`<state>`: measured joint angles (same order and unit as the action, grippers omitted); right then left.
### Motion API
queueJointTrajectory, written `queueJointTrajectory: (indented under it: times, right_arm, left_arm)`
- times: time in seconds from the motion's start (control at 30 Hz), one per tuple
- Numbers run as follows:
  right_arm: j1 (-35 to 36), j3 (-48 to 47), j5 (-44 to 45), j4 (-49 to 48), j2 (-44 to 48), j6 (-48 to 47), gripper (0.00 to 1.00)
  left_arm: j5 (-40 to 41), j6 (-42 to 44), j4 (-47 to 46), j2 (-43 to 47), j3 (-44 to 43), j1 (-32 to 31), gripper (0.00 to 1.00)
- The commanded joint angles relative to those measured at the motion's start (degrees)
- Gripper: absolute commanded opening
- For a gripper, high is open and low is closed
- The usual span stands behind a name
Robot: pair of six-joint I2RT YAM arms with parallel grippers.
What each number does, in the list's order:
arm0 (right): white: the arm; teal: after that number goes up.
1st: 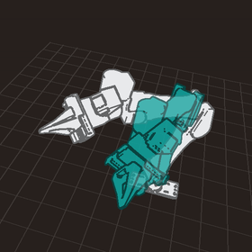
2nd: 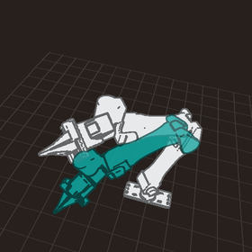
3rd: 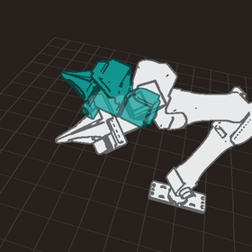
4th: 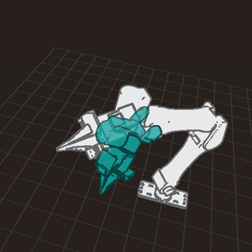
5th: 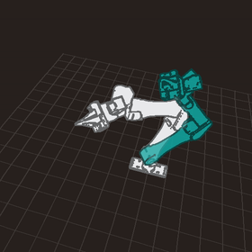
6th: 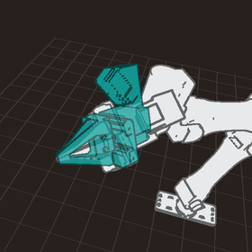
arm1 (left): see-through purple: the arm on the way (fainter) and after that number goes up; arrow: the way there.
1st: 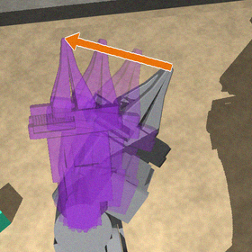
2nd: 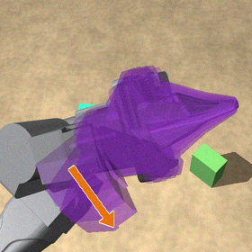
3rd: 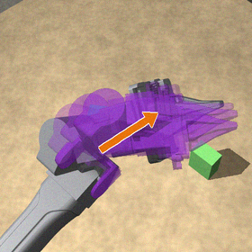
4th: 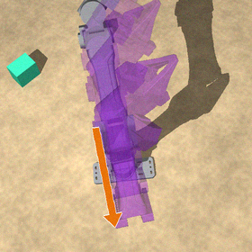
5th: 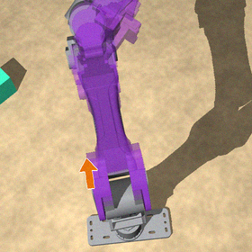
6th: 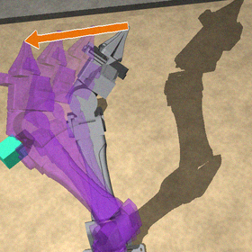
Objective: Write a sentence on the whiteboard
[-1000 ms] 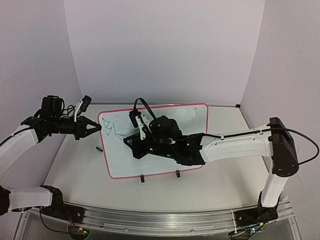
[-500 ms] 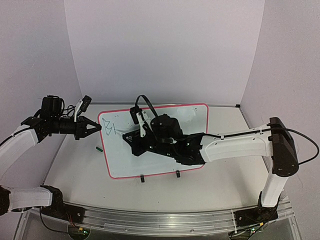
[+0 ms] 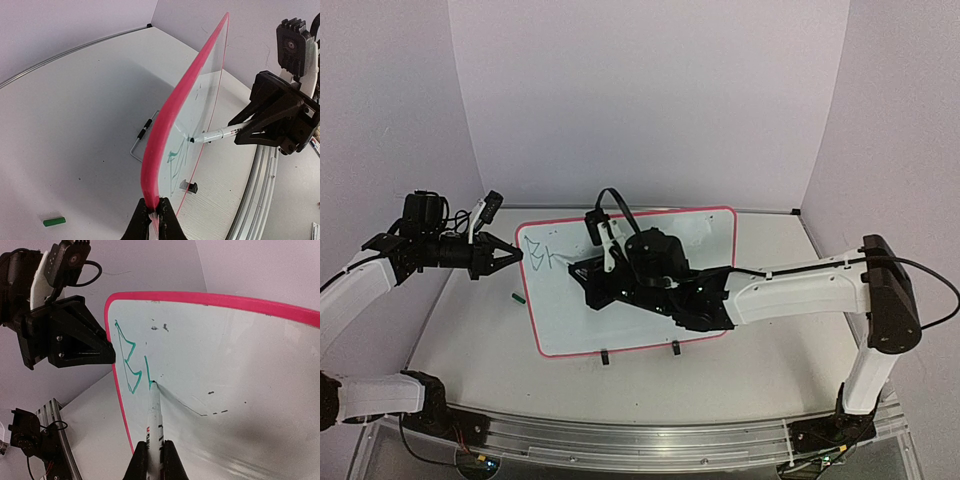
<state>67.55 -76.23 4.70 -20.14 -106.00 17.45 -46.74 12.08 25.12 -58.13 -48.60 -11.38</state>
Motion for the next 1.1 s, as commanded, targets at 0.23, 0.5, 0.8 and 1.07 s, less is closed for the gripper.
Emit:
queueJointTrajectory:
  times: [0.23, 0.5, 0.8, 1.07]
  right_arm:
    - [-0.3, 3.8, -4.0, -6.4, 6.2, -1.2, 0.0]
    - [-0.3, 3.9, -0.5, -4.8, 6.4, -0.8, 0.0]
    - [-0.5, 1.6, 1.7, -1.7, 4.1, -0.5, 0.0]
    - [-0.8, -0.8, 1.0, -0.6, 2.5, -0.9, 0.0]
  left_arm:
    - [2.0, 1.7, 1.6, 0.2, 0.4, -0.3, 0.0]
    - [1.9, 1.6, 1.6, 0.1, 0.3, -0.3, 0.0]
    - [1.9, 1.6, 1.6, 0.1, 0.4, -0.3, 0.0]
    - [1.8, 1.6, 1.6, 0.1, 0.4, -0.3, 0.0]
